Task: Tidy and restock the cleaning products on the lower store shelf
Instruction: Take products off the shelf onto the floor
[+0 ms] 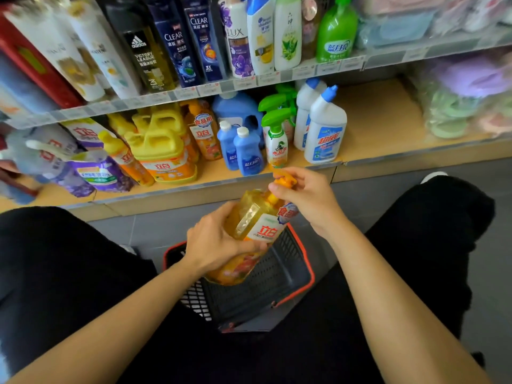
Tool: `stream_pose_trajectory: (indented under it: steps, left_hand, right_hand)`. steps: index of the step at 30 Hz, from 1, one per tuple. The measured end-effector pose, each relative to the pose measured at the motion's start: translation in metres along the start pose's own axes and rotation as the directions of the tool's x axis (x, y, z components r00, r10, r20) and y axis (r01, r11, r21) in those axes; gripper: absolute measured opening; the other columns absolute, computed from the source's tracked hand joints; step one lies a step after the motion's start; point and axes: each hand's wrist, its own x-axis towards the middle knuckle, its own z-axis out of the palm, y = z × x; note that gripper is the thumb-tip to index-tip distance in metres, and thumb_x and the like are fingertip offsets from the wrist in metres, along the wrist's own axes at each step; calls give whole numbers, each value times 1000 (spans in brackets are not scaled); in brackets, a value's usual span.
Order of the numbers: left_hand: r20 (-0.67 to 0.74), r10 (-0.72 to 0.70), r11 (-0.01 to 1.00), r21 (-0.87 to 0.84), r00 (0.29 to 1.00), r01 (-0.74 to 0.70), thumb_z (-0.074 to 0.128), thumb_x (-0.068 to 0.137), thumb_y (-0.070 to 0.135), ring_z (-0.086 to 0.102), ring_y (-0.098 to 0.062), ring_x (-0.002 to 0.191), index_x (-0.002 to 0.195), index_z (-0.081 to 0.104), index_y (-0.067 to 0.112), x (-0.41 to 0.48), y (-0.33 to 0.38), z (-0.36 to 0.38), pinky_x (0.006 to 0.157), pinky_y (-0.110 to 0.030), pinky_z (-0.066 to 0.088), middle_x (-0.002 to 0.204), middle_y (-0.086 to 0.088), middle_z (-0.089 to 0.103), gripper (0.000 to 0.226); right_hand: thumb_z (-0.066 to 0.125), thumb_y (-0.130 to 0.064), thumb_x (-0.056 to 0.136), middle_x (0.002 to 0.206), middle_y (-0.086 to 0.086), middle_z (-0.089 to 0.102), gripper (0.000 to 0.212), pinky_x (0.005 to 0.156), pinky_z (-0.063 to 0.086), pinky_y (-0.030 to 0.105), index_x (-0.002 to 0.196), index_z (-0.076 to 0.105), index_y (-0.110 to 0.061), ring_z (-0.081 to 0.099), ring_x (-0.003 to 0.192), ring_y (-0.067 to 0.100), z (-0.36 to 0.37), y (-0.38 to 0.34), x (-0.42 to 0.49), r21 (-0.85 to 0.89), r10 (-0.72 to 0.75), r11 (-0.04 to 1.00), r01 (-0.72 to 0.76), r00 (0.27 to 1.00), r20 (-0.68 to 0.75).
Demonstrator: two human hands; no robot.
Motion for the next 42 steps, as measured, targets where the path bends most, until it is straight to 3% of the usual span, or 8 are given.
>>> stream_pose_trajectory:
  steps: [4, 11, 18, 23, 28, 36, 40, 42]
  left_hand:
    - [316, 79, 857, -506, 945, 97, 98, 58, 36, 73, -23, 105, 121, 66, 25, -7, -12, 0, 95, -54, 57, 115, -1, 76, 71]
    - [558, 275, 731, -650, 783, 206, 89, 71, 16, 70, -38, 111, 128, 66, 15, -10, -26, -7, 88, -40, 58, 124, -18, 71, 62]
    - [416, 241, 834, -551, 877, 33, 97, 64, 27, 73, -20, 106, 123, 67, 34, -21, -22, 0, 89, -38, 60, 117, 2, 75, 66]
    - [85, 138, 990, 3, 987, -139, 75, 47, 86, 67, -4, 101, 129, 49, 53, -31, -14, 7, 88, -39, 55, 110, 27, 70, 93]
    - [-93, 284, 927, 281, 954, -248, 61, 58, 92, 66, -13, 96, 134, 49, 43, -27, -10, 22, 66, -31, 52, 108, 17, 67, 91]
    - [134, 78, 996, 27, 988, -83, 69, 44, 90, 66, -8, 104, 130, 52, 47, -11, 3, 15, 92, -41, 53, 110, 22, 70, 97]
    - [187, 22, 967, -252, 982, 26, 85, 41, 75, 69, -9, 103, 116, 64, 38, -5, 16, 4, 95, -50, 54, 108, 18, 74, 87]
    - [187, 39, 919, -393, 982, 38, 91, 43, 63, 72, -16, 102, 116, 65, 30, -3, 22, -3, 95, -50, 55, 109, 10, 76, 84]
  right_hand:
    - [80, -11, 79, 105, 8, 76, 28, 73, 58, 28, 106, 71, -15, 73, 92, 19, 3, -3, -17, 198, 114, 972, -130, 990, 88]
    - [69, -15, 81, 116, 13, 72, 29, 83, 58, 31, 110, 73, -14, 70, 104, 21, 5, 8, -63, 521, 140, 823, -226, 970, 201]
    - [75, -21, 79, 114, 10, 74, 28, 79, 58, 29, 107, 78, -20, 71, 104, 21, 1, 16, -72, 451, 99, 882, -136, 990, 104]
    - [83, -21, 76, 109, 11, 75, 32, 64, 53, 22, 107, 78, -22, 68, 77, 13, -7, 18, -66, 299, 88, 949, -105, 994, 68]
    - [83, -22, 75, 93, 4, 77, 28, 53, 48, 19, 102, 76, -25, 63, 62, 9, -1, 23, -64, 25, 14, 1000, -10, 985, -173]
    - [74, -18, 87, 103, 0, 77, 41, 72, 56, 21, 124, 65, -32, 72, 83, 9, -10, 26, -61, 101, -9, 994, 28, 983, -181]
    - [78, -46, 80, 126, -2, 69, 62, 96, 52, 34, 134, 60, -23, 64, 119, 15, -13, 18, -58, 214, -9, 976, 39, 990, -139]
    - [82, -51, 74, 128, -4, 68, 66, 91, 55, 29, 133, 59, -27, 63, 121, 14, -12, 14, -59, 182, -2, 983, 12, 999, -54]
